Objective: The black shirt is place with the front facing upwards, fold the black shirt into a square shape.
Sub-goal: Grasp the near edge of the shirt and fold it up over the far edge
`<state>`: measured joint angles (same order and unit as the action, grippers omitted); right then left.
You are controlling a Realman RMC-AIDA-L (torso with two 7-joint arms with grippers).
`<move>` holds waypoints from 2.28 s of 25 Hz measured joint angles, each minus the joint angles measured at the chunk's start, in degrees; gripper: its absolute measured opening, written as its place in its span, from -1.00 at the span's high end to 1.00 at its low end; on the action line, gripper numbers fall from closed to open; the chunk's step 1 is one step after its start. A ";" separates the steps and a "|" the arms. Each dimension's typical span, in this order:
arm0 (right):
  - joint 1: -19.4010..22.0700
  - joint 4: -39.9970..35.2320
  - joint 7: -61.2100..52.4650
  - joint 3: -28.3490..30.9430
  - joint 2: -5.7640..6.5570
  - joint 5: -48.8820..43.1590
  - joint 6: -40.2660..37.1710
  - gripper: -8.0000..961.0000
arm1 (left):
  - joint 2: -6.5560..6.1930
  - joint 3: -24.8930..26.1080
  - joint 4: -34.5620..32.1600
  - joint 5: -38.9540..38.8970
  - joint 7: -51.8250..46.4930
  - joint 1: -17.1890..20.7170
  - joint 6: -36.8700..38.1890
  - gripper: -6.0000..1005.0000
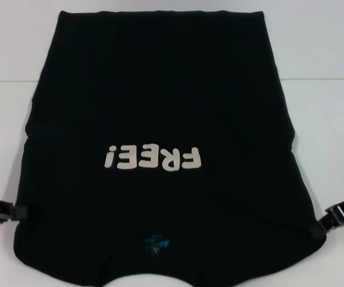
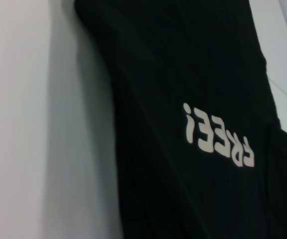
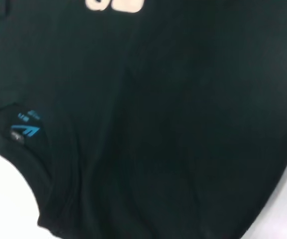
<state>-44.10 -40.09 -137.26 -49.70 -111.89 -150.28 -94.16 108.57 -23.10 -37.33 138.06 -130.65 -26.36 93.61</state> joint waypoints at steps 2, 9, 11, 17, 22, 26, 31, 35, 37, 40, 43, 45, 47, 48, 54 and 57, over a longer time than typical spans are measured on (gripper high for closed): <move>0.17 -0.03 0.86 0.01 0.01 -0.05 -0.74 0.92 | -0.61 -0.06 1.43 0.05 0.22 0.15 0.96 0.97; 1.60 -0.12 5.47 -0.38 0.57 -0.23 -6.85 0.90 | -1.09 -0.26 1.81 2.47 0.60 1.59 6.92 0.97; 2.01 -0.15 6.73 -0.43 0.78 -0.83 -8.56 0.89 | -1.41 -0.30 1.74 4.75 0.87 1.68 9.32 0.97; 2.93 -0.73 9.60 -0.45 0.91 -3.81 -13.77 0.87 | -1.92 -0.84 1.12 11.61 2.37 0.83 15.65 0.97; 3.87 -0.88 10.16 -0.36 0.64 -4.69 -14.39 0.85 | -2.06 -1.87 1.10 13.28 2.98 0.22 17.59 0.97; 4.39 -0.48 10.44 1.07 0.42 -4.42 -13.67 0.84 | -2.01 -1.10 1.30 12.85 3.06 -0.31 17.23 0.98; 4.46 0.09 11.65 9.25 0.48 -3.92 -12.56 0.82 | -2.59 2.42 1.78 9.27 3.12 -2.39 17.24 0.98; 4.61 1.43 12.02 17.39 1.83 0.91 -11.10 0.81 | -2.96 6.36 1.88 6.04 2.73 -4.42 15.39 0.97; 4.87 2.73 12.31 20.42 2.62 5.31 -9.67 0.81 | -2.99 7.38 1.95 4.87 2.63 -5.41 13.32 0.97; 5.55 5.41 12.87 23.33 3.50 13.02 -5.31 0.80 | -2.69 8.57 2.71 2.05 2.38 -6.62 8.30 0.98; 6.15 7.82 13.77 24.26 3.23 20.03 1.12 0.79 | -2.46 9.79 4.68 -2.12 2.57 -7.19 2.01 0.98; 6.44 9.68 15.12 24.34 2.39 24.79 6.19 0.78 | -2.14 10.05 5.97 -5.81 3.31 -7.28 -2.56 0.98; 6.48 11.27 16.98 24.39 1.31 28.98 11.26 0.77 | -1.44 9.98 6.77 -9.14 4.60 -7.33 -6.59 0.98; 6.48 11.83 18.01 24.40 0.61 30.98 13.90 0.77 | -1.09 9.91 6.95 -10.35 5.20 -7.39 -8.13 0.98; 6.39 13.34 24.48 24.43 -3.96 38.86 28.15 0.75 | 2.25 10.00 7.20 -18.17 9.15 -7.54 -18.02 0.97; 6.29 14.32 29.27 24.51 -6.08 43.36 33.48 0.74 | 4.09 10.03 7.30 -21.71 11.55 -7.43 -22.29 0.97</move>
<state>-37.81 -25.77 -107.99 -25.19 -117.97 -106.92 -60.68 112.66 -13.08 -30.04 116.35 -119.11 -33.79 71.32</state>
